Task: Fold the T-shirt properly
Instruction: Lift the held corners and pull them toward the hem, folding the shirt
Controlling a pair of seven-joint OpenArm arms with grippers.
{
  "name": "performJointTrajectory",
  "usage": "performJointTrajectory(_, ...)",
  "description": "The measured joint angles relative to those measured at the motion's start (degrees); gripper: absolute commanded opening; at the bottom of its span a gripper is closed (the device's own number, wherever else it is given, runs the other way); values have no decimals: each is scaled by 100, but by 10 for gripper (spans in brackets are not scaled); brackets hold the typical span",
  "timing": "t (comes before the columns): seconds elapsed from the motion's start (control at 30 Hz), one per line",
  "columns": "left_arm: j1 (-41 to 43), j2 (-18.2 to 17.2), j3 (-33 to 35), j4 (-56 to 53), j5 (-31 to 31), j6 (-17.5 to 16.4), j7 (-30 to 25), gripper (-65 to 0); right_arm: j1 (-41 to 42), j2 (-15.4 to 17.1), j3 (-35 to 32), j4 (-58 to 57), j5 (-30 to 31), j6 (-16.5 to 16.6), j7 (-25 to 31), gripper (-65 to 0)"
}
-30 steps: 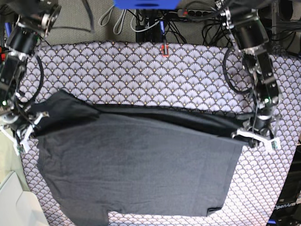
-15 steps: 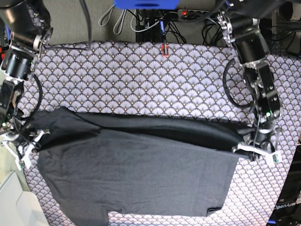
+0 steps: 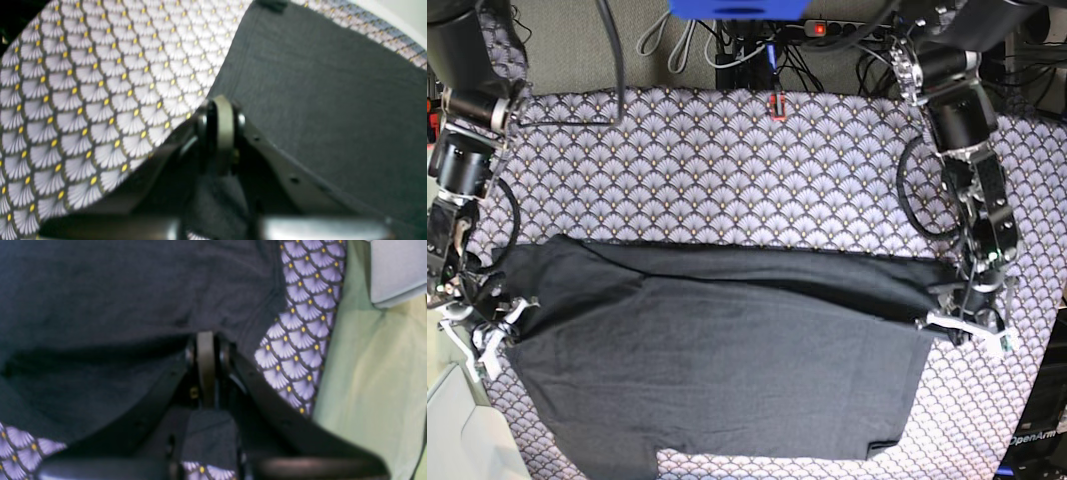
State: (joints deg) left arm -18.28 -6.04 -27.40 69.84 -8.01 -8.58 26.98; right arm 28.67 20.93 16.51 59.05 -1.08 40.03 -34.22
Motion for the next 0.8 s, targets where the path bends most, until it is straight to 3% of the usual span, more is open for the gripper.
performJointTrajectory(0.23, -162, -7, -17, 0, 2, 0, -2, -646, -9, -9, -87, -11, -20, -83, 210, -650)
performJointTrajectory(0.43, -181, -144, -17, 0, 2, 17, 22, -646, -15, -13, -39, -20, -452, -85, 407, -650)
performJointTrajectory(0.8, -219, -122, -15, -111, -2, 15, 2, -645, 0, -50, -42, -20, -468, -85, 431, -650)
